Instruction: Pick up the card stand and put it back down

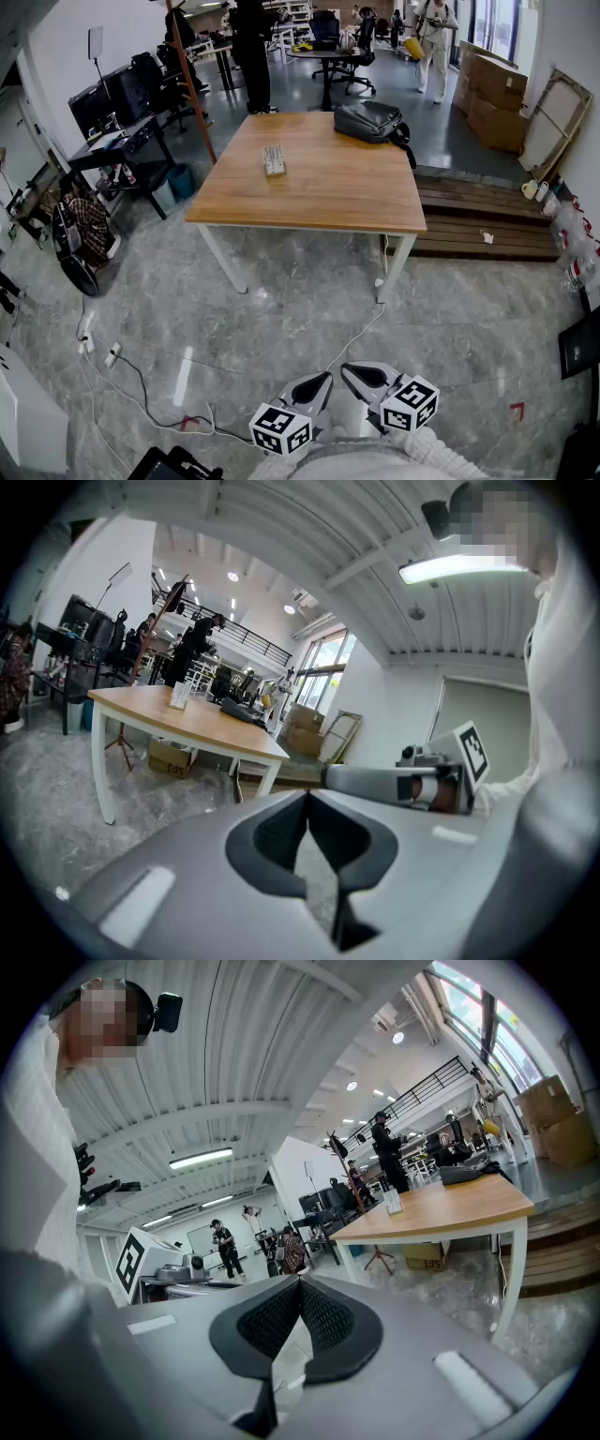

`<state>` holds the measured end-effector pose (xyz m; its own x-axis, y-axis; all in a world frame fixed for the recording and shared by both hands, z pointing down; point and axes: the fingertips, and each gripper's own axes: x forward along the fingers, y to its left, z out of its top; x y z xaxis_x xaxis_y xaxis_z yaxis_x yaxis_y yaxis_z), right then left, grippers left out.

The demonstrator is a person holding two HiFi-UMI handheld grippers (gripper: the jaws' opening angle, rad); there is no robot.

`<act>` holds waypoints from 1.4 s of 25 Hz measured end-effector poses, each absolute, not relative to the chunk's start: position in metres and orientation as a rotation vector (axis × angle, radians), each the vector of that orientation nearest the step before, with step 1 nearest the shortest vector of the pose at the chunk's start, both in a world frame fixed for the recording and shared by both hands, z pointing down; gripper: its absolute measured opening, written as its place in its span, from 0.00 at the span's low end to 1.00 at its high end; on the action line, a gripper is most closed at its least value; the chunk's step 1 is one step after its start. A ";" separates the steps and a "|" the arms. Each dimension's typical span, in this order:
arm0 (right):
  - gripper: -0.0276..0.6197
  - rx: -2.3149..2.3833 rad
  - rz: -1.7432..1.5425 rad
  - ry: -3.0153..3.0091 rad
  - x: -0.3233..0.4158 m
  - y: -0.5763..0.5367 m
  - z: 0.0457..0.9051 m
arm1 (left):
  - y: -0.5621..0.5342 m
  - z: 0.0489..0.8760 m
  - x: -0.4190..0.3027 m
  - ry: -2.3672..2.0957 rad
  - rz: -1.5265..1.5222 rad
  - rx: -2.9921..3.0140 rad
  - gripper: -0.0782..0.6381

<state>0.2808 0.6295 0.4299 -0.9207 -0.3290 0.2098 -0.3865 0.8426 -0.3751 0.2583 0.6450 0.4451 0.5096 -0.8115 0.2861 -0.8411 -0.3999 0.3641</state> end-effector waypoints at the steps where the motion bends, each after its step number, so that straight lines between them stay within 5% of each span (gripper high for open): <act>1: 0.04 0.561 0.619 -2.880 0.278 0.622 0.431 | 0.638 0.446 0.254 -1.369 0.081 2.290 0.12; 35: 0.04 0.649 0.633 -2.880 0.047 0.241 0.428 | 0.251 0.441 0.011 -1.321 0.105 2.328 0.12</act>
<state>0.0467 0.2413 0.4275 -0.9006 -0.3830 0.2057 -0.4339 0.8203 -0.3725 0.0106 0.2508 0.4408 0.5361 -0.7947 0.2849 -0.8297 -0.4338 0.3512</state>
